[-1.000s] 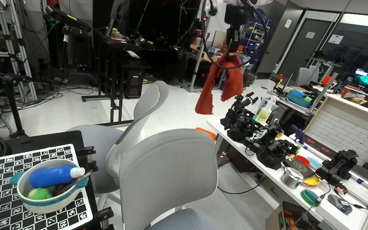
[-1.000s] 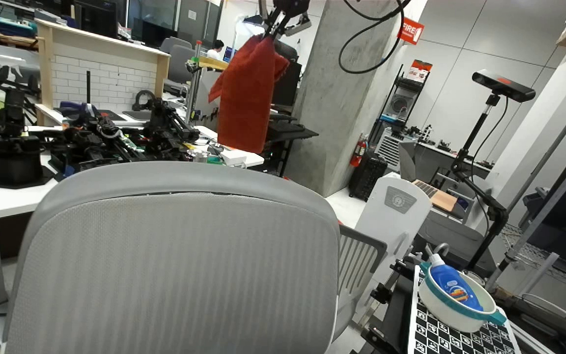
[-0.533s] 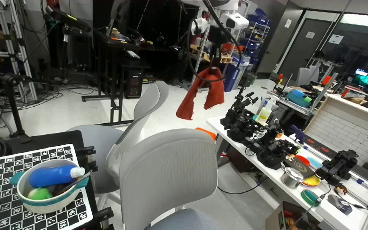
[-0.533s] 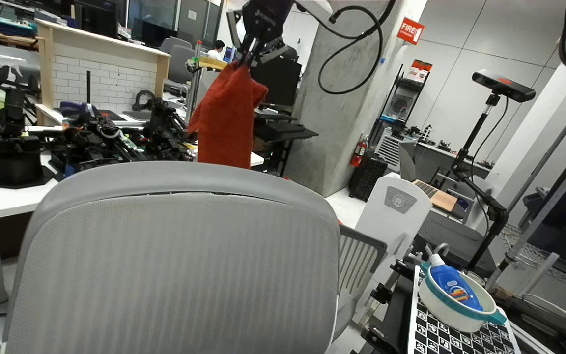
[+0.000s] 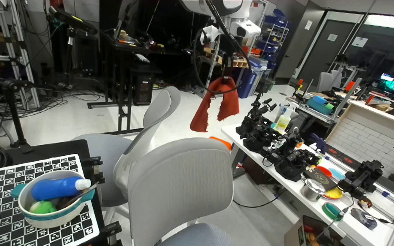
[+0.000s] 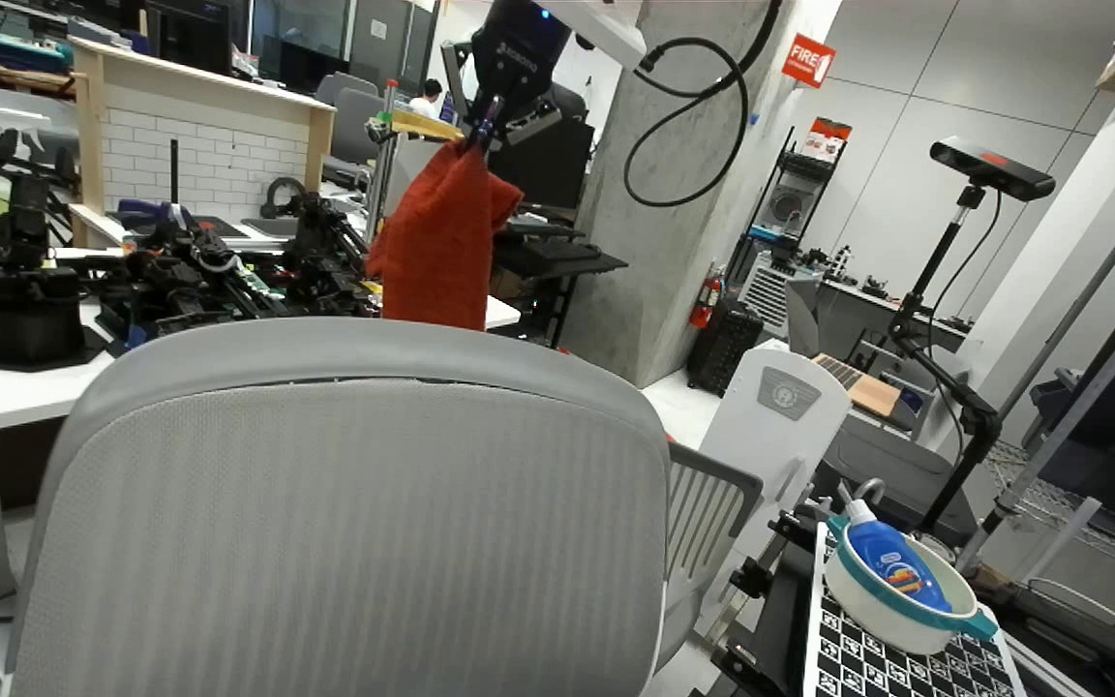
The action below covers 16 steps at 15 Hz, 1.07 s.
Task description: Move the orange towel to the backrest of the left chair, then to the backrest of the right chair
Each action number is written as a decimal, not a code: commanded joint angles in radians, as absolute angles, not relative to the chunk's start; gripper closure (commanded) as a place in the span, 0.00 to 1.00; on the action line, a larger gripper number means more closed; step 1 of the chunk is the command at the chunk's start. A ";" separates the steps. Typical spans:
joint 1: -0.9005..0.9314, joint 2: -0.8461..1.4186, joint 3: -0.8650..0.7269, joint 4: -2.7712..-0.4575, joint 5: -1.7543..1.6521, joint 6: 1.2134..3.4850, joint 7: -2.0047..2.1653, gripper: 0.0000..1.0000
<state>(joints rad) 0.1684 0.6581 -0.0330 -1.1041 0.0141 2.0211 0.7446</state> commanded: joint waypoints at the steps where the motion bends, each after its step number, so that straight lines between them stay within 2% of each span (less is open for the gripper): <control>1: 0.185 0.520 -0.057 -1.351 -0.020 2.148 0.796 0.98; 9: 0.209 0.315 -0.053 -1.761 -0.097 2.351 0.933 0.98; 16: 0.192 0.016 -0.036 -2.135 -0.195 2.457 1.060 0.98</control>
